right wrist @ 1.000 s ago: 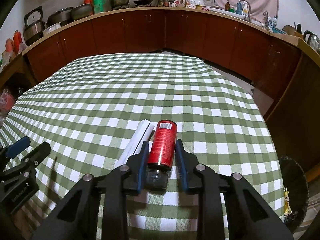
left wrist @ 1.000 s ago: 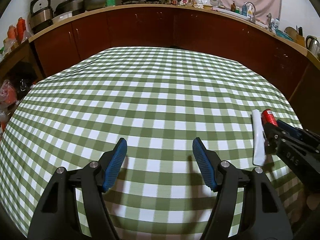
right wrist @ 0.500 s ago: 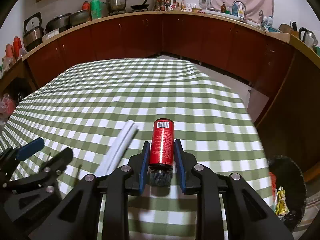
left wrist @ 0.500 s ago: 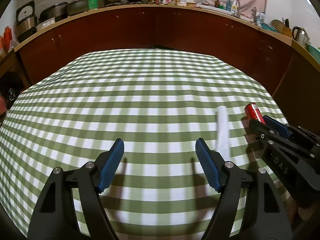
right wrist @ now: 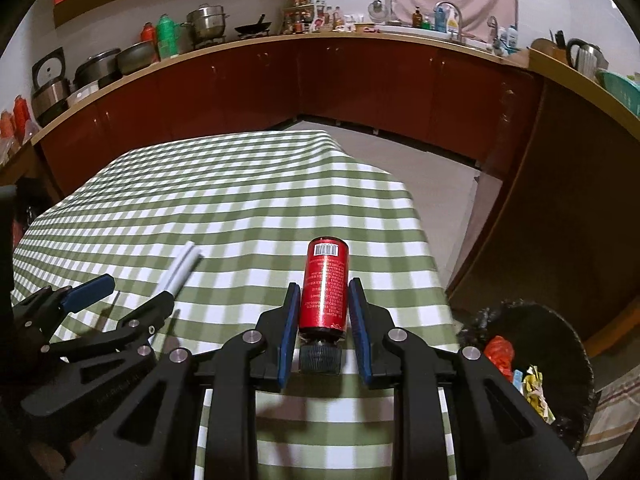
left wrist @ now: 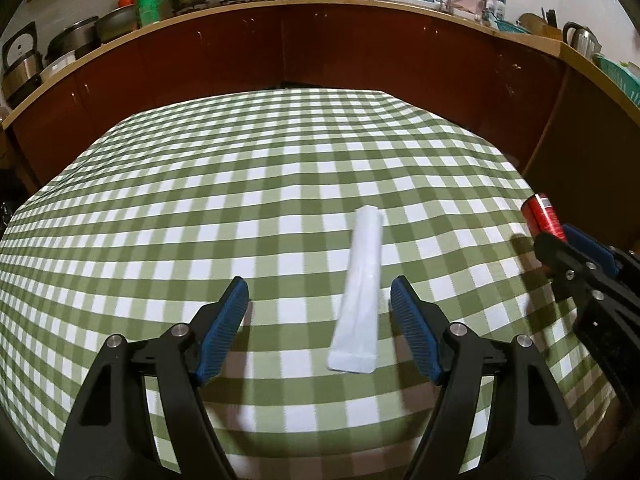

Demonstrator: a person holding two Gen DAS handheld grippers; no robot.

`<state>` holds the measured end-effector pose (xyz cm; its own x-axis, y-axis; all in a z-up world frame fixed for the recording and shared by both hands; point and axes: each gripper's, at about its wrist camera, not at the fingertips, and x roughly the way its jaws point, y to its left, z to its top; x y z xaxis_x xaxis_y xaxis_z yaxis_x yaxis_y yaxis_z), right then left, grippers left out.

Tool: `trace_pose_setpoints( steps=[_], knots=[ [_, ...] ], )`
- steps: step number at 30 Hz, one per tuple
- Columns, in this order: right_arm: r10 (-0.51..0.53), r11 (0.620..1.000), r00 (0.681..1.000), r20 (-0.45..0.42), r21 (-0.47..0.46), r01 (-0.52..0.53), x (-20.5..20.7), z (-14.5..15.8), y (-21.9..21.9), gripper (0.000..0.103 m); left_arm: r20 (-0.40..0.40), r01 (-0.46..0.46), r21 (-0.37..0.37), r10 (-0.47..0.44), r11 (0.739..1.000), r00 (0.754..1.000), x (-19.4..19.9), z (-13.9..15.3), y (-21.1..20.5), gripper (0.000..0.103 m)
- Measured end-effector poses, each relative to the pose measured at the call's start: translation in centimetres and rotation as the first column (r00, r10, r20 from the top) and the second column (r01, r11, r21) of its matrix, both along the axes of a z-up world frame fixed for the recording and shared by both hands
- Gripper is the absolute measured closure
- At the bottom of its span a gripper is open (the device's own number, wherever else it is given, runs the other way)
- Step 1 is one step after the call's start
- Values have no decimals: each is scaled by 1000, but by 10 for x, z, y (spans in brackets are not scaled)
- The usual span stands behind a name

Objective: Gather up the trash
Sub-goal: 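Grasp the red spray can with the right gripper while the left grasps the white paper strip, then carry the spray can and paper strip in both grippers over the black bin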

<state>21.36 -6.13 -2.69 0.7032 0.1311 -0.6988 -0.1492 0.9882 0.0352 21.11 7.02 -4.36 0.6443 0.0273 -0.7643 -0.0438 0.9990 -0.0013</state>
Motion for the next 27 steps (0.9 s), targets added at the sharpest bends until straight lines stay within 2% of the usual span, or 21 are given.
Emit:
trace_pose_setpoints(
  steps=[1,2,6,8,9,15,20,27],
  knots=[
    [-4,1000,1000,0,4,4,0,-1,-3,77,-6,4,1,-4,1000,1000,1,-1,-2,34],
    [-7,1000,1000,0,6,7,-1,-1,-5,77,-11,7,2,-7,1000,1000,2,-2,-5,42],
    [-15,1000,1000,0,17,15,-2,-3,-16,77,-12,24,11,-24,1000,1000,3,-2,-10,54],
    [-19,1000,1000,1,24,19,-4,-4,-20,77,-11,44,-3,-44,999,999,4,-2,-11,78],
    [-21,999,1000,2,25,21,-5,-4,-23,77,-12,47,-2,-47,999,999,3,-1,-13,83],
    [-40,999,999,12,36,40,-13,-1,-38,77,-9,62,16,-62,998,998,-1,1,-27,85],
    [-66,997,997,30,39,65,-25,4,-57,77,28,86,20,-86,996,996,-10,13,-45,86],
    [-128,991,990,62,38,126,-43,11,-94,77,84,167,15,-168,986,982,-24,34,-95,86]
  ],
)
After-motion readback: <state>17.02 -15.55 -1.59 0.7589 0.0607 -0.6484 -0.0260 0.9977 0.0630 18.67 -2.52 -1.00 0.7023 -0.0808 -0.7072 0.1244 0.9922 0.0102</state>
